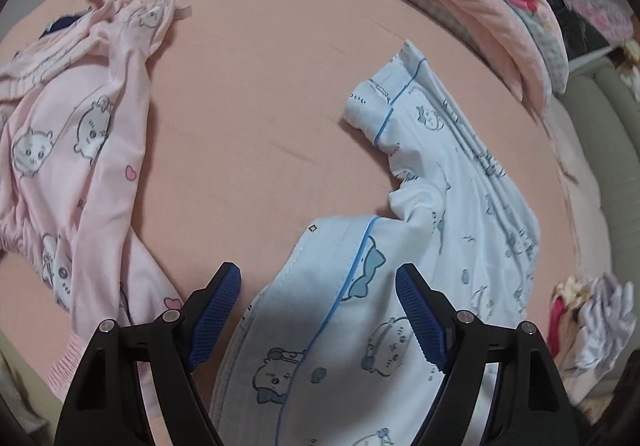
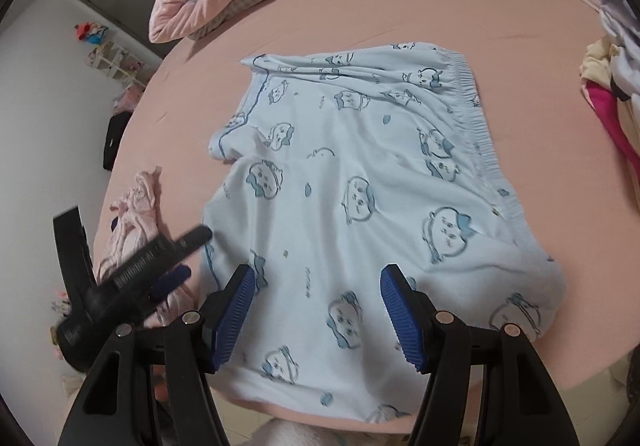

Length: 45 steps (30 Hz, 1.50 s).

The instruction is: Fold clothes

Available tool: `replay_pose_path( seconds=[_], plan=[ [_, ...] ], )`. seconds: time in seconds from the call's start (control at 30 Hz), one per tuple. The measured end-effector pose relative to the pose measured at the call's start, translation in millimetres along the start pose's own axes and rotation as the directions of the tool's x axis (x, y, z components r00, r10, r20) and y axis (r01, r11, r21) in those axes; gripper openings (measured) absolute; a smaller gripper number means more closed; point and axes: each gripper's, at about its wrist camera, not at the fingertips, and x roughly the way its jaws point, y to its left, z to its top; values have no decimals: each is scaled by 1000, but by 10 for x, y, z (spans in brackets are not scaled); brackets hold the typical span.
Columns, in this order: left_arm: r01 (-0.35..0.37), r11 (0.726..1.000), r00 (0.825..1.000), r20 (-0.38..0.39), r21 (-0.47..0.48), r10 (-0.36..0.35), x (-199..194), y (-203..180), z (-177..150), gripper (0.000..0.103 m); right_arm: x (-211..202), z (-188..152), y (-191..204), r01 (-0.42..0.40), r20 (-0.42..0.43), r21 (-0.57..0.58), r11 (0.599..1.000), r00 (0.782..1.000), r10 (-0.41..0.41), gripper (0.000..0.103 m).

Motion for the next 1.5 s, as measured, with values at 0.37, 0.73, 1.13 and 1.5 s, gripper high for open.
replay_pose_path(
  seconds=[0.37,0.73,1.13,1.5],
  plan=[
    [27,1000,999,-28,-1,-27,175,46,0,77,244,294,134,-76,-11,106,991,997,78,69],
    [195,978,979,-47,-81,-199,220,66,19,30,661,297,236,-258,-27,208,943,963,270,69],
    [358,933,925,-120,-47,-361,219,-116,-22,29,900,335,134,-315,-12,288,904,943,332,69],
    [292,956,938,-189,-29,-292,297,-157,-41,29,1179,322,216,-304,-51,289,908,942,331,45]
  ],
)
